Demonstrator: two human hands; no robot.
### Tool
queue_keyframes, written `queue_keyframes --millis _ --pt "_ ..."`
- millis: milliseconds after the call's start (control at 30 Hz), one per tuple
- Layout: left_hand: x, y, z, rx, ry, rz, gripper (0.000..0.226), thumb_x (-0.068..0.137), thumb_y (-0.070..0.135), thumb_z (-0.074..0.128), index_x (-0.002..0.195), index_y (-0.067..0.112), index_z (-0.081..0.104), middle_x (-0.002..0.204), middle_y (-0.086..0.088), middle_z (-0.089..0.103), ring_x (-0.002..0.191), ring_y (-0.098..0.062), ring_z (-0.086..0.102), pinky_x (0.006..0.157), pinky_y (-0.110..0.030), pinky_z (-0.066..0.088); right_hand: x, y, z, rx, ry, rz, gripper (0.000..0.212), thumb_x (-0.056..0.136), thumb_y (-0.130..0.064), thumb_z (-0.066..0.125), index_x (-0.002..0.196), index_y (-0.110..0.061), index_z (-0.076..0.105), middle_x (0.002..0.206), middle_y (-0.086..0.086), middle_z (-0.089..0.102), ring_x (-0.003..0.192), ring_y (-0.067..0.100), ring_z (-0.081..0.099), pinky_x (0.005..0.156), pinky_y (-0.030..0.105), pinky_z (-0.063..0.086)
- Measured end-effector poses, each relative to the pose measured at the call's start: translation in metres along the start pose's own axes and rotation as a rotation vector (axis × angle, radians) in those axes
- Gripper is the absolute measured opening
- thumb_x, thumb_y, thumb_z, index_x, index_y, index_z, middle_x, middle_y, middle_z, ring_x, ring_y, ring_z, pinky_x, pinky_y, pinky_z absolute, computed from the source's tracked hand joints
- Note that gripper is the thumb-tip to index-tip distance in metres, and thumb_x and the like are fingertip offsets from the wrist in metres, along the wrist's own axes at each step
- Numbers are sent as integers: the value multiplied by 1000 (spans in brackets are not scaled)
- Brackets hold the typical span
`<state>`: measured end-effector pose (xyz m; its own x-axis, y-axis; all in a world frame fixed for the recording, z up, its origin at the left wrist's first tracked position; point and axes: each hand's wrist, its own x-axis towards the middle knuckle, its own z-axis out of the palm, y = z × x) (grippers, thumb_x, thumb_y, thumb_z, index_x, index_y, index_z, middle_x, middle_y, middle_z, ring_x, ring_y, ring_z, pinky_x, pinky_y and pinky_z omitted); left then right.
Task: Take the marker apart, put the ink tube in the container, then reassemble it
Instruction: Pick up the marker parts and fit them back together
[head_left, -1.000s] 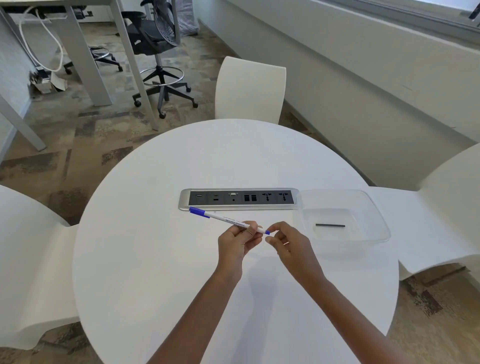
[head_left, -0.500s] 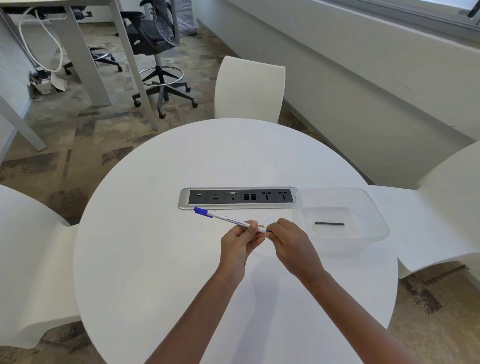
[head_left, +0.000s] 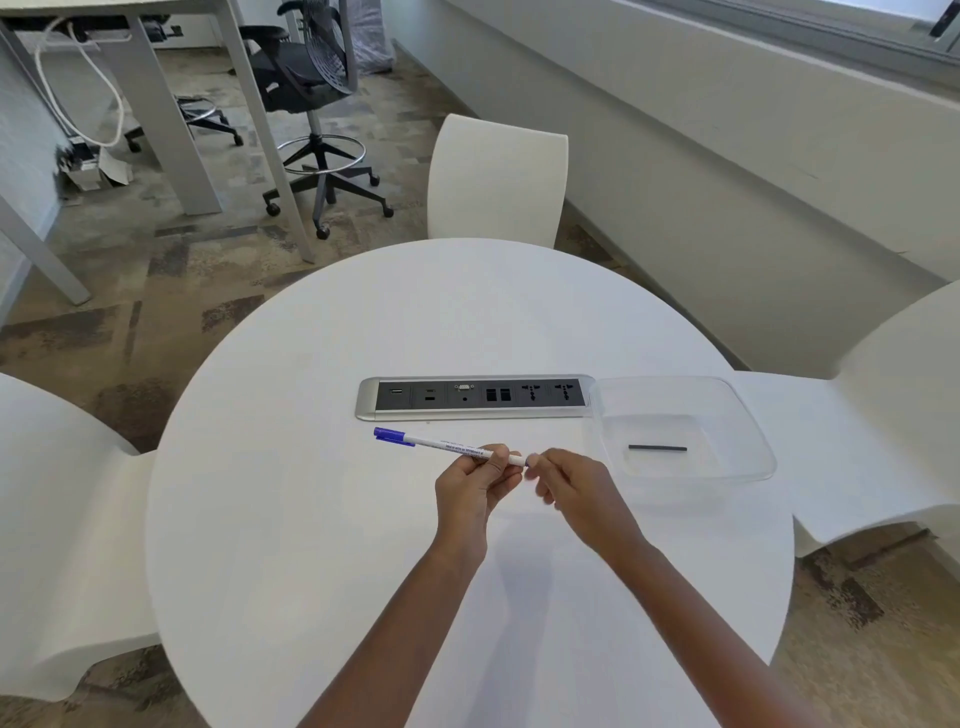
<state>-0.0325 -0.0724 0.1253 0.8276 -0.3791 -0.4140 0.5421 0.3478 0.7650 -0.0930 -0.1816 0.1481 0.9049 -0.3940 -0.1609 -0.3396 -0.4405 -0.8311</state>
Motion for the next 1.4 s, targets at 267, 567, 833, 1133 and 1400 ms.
queue_keyframes --millis 267,567,833,1133,1400 --pt "-2 2 1 -12 28 -4 10 86 5 59 79 3 66 60 0 71 58 -9 68 59 -16 57 -3 1 6 -449 201 -417 12 87 -8 57 89 2 64 80 18 62 73 31 58 57 42 51" --pt "-3 -2 1 6 -5 28 10 87 4 57 80 5 64 68 -5 68 61 -8 67 62 -16 56 4 2 0 -440 111 -393 15 85 -3 58 77 8 63 68 22 56 64 32 51 57 33 37" --pt "-2 -2 0 95 -52 57 11 86 4 57 77 5 63 64 -3 68 59 -13 66 65 -19 57 15 -5 -14 162 -214 76 36 88 -7 54 54 -14 59 49 0 48 44 8 43 43 12 35" --pt "4 4 3 -38 95 -13 9 83 5 62 76 2 66 58 -1 69 52 -7 65 57 -15 56 8 0 3 -168 61 -177 17 92 -10 45 93 -9 62 83 3 59 74 15 51 69 24 38" --pt "1 4 6 -79 113 -55 13 83 7 64 72 0 65 59 -6 68 51 -9 66 56 -15 56 4 -2 6 -491 181 -470 9 85 -3 58 83 4 63 75 20 62 71 33 58 54 41 52"
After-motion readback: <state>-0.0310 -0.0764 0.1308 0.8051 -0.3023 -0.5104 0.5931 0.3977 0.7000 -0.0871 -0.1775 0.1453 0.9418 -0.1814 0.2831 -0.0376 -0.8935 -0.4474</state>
